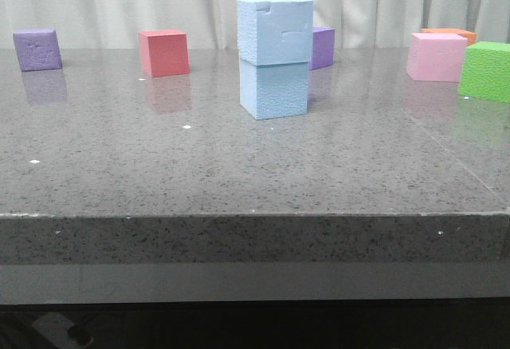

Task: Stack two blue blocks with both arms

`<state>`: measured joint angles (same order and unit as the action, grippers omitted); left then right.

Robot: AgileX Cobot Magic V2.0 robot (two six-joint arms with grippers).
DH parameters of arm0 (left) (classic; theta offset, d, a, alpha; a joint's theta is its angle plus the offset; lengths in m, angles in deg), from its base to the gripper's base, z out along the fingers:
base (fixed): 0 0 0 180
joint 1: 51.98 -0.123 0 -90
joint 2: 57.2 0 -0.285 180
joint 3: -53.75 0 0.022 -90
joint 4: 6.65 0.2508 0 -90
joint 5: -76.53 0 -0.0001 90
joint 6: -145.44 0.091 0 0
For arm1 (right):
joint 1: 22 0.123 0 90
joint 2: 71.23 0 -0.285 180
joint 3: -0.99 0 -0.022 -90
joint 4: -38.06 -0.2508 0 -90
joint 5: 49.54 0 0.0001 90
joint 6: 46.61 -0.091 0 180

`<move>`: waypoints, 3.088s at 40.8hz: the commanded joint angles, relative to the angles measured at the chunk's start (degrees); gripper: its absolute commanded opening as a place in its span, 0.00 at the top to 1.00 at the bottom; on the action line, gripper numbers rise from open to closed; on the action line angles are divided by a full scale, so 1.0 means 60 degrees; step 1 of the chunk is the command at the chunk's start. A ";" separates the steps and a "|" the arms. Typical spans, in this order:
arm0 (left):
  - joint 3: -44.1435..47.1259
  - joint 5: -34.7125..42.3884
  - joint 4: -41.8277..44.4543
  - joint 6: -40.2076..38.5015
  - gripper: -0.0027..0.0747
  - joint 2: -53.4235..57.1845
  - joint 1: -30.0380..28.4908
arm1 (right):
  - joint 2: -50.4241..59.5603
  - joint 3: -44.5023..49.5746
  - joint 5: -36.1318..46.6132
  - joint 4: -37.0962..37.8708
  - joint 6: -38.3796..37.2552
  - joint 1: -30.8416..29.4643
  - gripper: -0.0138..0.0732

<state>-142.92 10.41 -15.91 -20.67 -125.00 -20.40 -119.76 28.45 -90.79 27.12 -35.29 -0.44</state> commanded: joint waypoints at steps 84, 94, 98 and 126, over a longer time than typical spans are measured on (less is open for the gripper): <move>0.7083 0.3899 0.4250 -0.5238 0.99 0.3368 0.1235 | 0.0894 0.0194 0.0127 0.0637 -0.0663 -0.0073 0.98; 0.7197 0.4014 0.4213 -0.5238 0.99 0.3548 0.1295 | 0.0894 0.0194 0.0137 0.0637 -0.0663 -0.0073 0.98; 0.7527 0.4324 0.3973 -0.5238 0.99 0.3854 0.0761 | 0.0894 0.0194 0.0124 0.0637 -0.0663 -0.0073 0.98; 1.2192 0.7091 0.1179 -0.4922 0.99 0.9479 -0.5748 | 0.0894 0.0194 0.0138 0.0637 -0.0663 -0.0073 0.98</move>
<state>-70.13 45.89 -7.84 -50.67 -69.73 -54.69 -114.31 31.11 -93.80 30.60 -39.35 -0.44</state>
